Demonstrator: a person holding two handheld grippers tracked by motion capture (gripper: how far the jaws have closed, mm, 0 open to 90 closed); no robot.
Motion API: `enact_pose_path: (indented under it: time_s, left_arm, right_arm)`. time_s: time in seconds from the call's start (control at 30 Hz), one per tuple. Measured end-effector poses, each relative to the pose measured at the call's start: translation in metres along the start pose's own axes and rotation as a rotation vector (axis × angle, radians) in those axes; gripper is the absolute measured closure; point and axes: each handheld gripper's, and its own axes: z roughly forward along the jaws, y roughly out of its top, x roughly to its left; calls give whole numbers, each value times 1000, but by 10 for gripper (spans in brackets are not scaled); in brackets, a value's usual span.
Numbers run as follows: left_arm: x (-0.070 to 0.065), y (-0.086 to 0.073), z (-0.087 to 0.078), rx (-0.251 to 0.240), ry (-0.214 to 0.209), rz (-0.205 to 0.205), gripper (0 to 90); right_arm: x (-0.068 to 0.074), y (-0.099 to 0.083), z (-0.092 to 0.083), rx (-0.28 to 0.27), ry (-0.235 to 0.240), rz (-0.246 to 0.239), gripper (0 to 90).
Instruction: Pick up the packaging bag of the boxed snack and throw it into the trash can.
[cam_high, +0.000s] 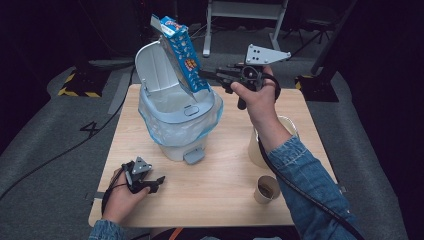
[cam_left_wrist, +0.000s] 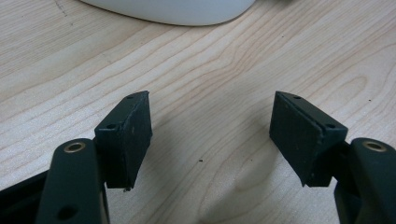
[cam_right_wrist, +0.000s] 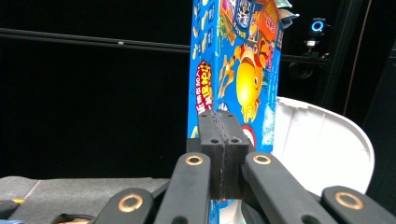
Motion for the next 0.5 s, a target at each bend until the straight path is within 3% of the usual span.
enact_pose_path:
  time_s: [0.5]
  left_arm:
    - [0, 0, 0, -2, -1, 2, 297]
  right_arm:
    - [-9, -17, 26, -19, -32, -14, 898]
